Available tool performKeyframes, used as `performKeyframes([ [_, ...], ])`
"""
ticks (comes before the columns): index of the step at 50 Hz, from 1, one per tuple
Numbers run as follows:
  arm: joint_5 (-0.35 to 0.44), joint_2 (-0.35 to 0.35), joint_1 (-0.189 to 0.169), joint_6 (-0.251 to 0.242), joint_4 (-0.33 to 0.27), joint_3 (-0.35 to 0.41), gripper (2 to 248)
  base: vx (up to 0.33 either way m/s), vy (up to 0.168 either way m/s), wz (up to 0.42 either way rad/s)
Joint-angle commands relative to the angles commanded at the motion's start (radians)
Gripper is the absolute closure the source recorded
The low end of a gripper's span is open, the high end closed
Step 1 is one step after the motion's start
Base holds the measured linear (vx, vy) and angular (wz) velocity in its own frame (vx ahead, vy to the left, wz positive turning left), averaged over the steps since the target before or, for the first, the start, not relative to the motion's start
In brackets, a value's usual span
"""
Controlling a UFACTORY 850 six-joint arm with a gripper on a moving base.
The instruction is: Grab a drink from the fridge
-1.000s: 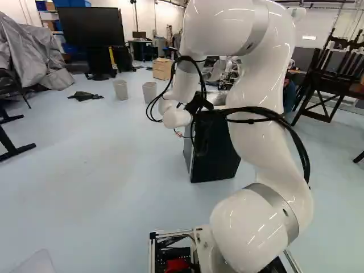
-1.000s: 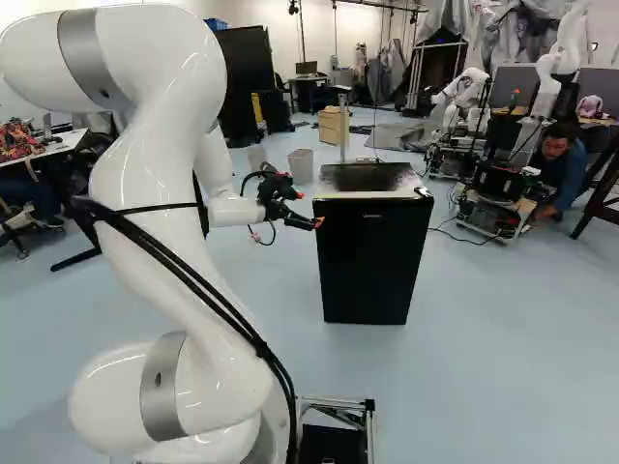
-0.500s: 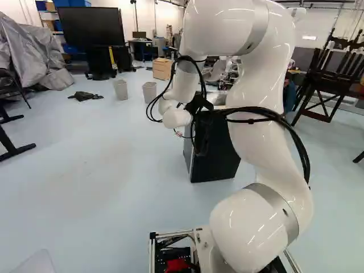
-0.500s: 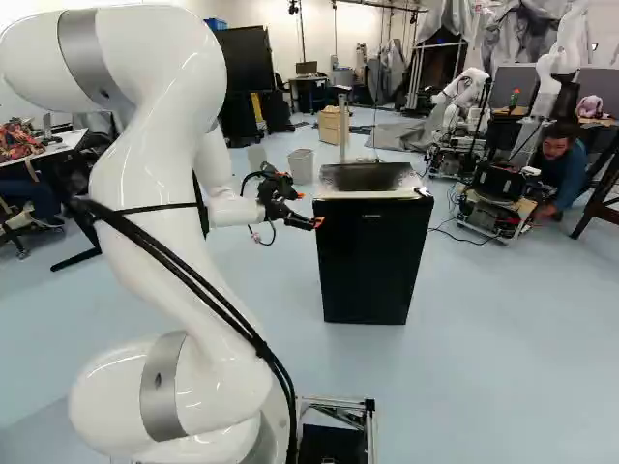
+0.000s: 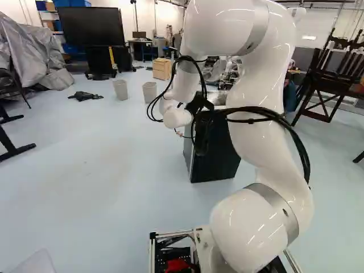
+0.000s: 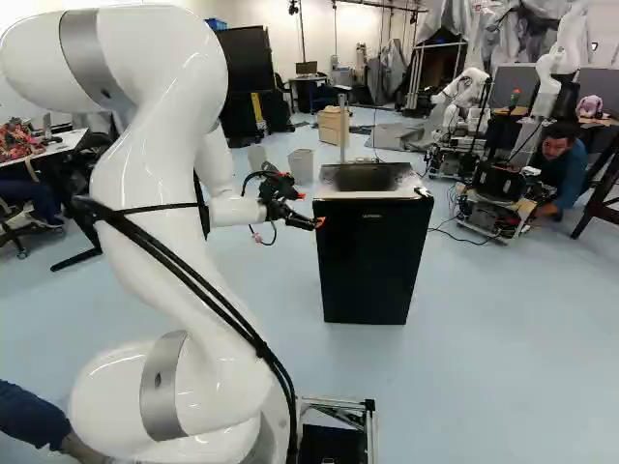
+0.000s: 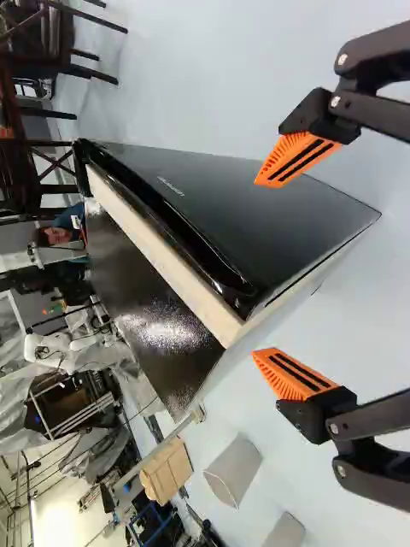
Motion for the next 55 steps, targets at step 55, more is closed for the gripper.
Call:
performKeyframes([
  [55, 0.0, -0.045, -0.005, 0.0, 0.0, -0.013, 3, 0.0, 0.0, 0.0],
])
